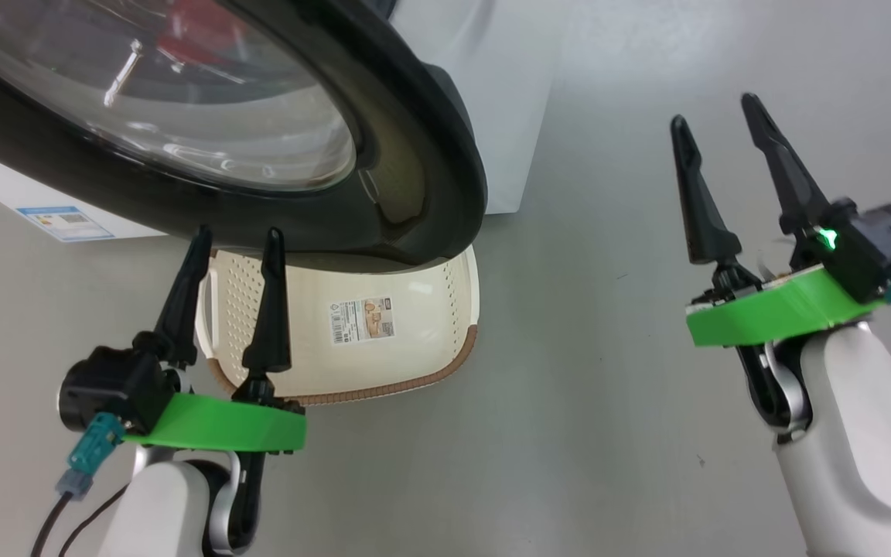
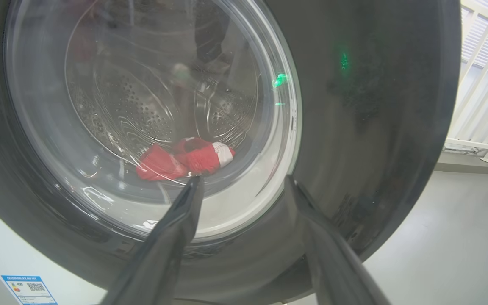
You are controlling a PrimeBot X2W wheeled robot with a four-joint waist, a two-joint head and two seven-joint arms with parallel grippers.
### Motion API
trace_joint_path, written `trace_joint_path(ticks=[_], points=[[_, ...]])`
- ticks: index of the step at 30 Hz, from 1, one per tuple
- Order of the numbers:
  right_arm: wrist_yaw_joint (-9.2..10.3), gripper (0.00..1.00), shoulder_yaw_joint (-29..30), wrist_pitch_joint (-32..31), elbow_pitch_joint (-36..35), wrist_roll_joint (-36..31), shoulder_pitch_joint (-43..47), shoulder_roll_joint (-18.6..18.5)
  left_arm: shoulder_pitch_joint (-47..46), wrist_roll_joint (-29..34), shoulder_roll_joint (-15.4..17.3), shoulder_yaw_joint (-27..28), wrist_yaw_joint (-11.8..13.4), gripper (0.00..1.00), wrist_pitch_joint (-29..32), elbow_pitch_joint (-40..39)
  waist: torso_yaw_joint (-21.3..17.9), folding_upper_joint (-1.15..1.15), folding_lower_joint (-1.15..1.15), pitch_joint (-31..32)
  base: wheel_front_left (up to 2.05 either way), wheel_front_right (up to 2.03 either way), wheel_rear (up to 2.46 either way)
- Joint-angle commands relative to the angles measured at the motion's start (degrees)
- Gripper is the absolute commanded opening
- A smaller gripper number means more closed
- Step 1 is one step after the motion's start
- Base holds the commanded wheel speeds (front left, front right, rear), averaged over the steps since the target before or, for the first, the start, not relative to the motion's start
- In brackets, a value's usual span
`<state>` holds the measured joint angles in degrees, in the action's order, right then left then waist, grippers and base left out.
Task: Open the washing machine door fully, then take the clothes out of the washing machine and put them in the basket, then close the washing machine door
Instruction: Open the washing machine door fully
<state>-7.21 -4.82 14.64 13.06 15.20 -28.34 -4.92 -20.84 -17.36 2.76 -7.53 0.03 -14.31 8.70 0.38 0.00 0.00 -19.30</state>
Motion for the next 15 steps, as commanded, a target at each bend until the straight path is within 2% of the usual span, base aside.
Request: trace_joint_path(ticks=[1, 7, 15], points=[[-0.28, 1.00, -0.2, 0.3, -2.8, -0.9, 1.4, 0.8, 0.6, 0.9, 0.8, 1.9, 0.1, 1.00, -0.7, -1.8, 0.0, 0.00, 0.00, -0.1, 0.00, 0.00, 0.00], [-0.28, 1.00, 1.2, 0.4, -7.9, -3.5, 6.2, 1.8, 0.7, 1.6, 0.7, 2.3, -0.1, 1.00, -0.7, -2.4, 0.0, 0.00, 0.00, -0.6, 0.00, 0.00, 0.00], [-0.28, 1.00, -0.2, 0.4, -10.6, -2.6, 10.1, 2.0, 1.0, 1.9, 0.4, 2.3, -0.4, 1.00, -0.7, -2.6, -0.2, 0.00, 0.00, -0.9, 0.00, 0.00, 0.00]])
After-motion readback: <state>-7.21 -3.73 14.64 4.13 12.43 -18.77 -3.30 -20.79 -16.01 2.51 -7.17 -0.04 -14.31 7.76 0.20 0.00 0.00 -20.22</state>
